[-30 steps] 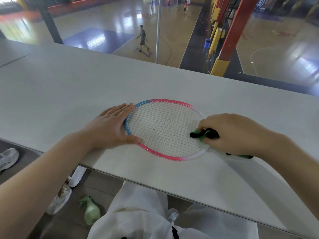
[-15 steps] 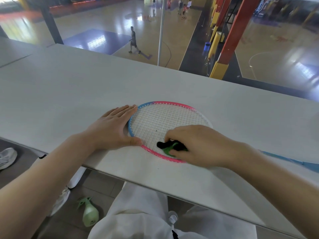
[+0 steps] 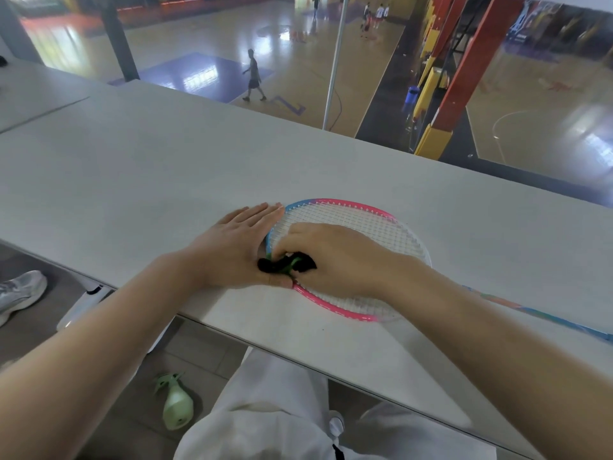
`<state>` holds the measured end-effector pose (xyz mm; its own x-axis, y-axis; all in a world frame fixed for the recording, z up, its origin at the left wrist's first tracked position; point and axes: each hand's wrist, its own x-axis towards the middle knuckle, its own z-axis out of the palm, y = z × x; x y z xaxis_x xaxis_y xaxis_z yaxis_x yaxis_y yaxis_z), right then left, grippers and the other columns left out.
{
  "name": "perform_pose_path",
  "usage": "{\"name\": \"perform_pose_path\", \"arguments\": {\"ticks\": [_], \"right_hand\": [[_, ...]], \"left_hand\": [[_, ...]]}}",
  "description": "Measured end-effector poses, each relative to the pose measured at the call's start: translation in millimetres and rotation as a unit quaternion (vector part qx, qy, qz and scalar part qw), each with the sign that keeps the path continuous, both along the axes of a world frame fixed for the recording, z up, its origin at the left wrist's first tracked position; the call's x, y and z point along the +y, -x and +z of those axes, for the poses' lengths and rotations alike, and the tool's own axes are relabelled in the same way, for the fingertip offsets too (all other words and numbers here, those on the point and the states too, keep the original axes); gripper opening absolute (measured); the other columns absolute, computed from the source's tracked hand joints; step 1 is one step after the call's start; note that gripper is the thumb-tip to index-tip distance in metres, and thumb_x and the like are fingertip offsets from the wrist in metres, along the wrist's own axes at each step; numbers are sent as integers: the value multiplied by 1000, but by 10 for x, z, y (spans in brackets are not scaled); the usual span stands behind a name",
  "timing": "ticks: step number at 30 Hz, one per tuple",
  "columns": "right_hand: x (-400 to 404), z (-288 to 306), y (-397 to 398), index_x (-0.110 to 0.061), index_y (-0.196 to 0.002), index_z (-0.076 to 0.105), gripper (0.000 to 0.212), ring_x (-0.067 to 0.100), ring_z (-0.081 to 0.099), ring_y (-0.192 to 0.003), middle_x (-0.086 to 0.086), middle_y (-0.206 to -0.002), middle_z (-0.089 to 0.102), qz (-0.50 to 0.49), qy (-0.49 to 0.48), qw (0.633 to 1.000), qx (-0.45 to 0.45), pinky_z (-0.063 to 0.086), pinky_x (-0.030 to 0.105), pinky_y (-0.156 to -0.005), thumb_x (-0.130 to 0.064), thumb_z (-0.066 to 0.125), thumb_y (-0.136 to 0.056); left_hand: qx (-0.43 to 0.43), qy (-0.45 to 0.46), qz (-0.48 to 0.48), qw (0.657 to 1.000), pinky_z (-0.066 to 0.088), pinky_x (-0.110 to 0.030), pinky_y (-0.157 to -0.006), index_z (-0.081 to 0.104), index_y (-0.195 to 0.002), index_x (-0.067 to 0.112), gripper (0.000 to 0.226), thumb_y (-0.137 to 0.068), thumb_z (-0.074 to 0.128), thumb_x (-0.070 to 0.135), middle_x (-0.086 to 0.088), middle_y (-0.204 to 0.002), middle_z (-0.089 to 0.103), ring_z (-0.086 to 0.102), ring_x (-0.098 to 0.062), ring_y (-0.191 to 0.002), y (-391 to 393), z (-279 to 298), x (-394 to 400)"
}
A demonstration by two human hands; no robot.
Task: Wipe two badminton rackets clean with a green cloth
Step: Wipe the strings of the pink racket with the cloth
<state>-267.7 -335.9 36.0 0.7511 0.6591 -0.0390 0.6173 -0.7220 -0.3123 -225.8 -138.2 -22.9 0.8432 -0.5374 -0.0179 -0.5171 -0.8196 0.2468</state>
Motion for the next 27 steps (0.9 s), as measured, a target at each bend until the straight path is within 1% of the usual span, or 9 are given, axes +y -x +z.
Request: {"name": "perform_pose_path", "arguments": {"ticks": [4,7,11,13,18,21,23,25,27], "right_hand": [[-357,28,161,-36,-107,67,21,4,54,-89,-18,-99,56,-15,30,999,25,50,33,-75,-27,62,-88],[-631,64,310,-38,-107,67,25,0,50,-91,-23,-100,52,-11,57,997,50,47,27,-79,-25,66,-85],[-930,152,408,-39,-109,68,32,0,46,-96,-27,-101,47,-5,118,991,56,39,17,-85,-17,64,-87],[-1012,159,422,-39,-107,68,32,-1,45,-97,-29,-101,45,-11,126,991,49,39,17,-85,-16,63,-86],[-898,102,371,-39,-110,68,30,0,51,-93,-25,-103,53,-5,90,996,2,43,17,-78,-23,69,-85],[-660,33,236,-35,-112,68,32,6,56,-92,-18,-104,60,6,59,997,-43,49,27,-73,-20,66,-84],[-474,-23,111,-33,-111,69,29,11,59,-89,-14,-101,62,21,44,995,-85,51,33,-67,-20,66,-85],[-276,-68,-29,-31,-109,70,26,14,60,-88,-11,-99,64,30,32,992,-122,50,31,-65,-21,66,-85],[-90,-107,-158,-28,-109,72,25,15,61,-90,-8,-103,67,34,18,987,-159,49,27,-67,-20,67,-85]], "left_hand": [[-8,-29,0,1000,-6,-24,-119,-5,-157,22,133,-57,35,101,11,-164,-4,-8,-2,-148,-12,-11,-5],[-3,-30,-1,1000,-6,-25,-120,-6,-157,24,132,-57,34,101,12,-164,-5,-9,-1,-148,-15,-7,7],[0,-31,-4,1000,-7,-25,-119,-6,-156,26,131,-57,32,102,14,-163,-6,-10,0,-147,-15,-8,6],[1,-32,-4,999,-7,-24,-119,-7,-156,27,130,-57,32,101,14,-163,-6,-10,1,-147,-16,-7,8],[3,-29,0,1000,-7,-24,-119,-7,-156,26,133,-54,28,103,14,-163,-6,-11,2,-146,-11,8,13],[-4,-27,1,1000,-6,-25,-120,-5,-157,25,134,-53,28,103,13,-163,-5,-10,3,-146,-12,-2,3],[-2,-25,5,1000,-5,-25,-121,-4,-157,25,134,-54,30,103,14,-163,-5,-11,3,-145,-16,-12,0],[-2,-24,4,1000,-3,-27,-122,-5,-157,26,135,-52,29,104,15,-163,-5,-11,2,-147,-24,-17,6],[-5,-12,-2,1000,-2,-27,-122,-4,-156,30,133,-50,26,105,15,-163,-2,-9,-1,-148,-32,-19,17]]}}
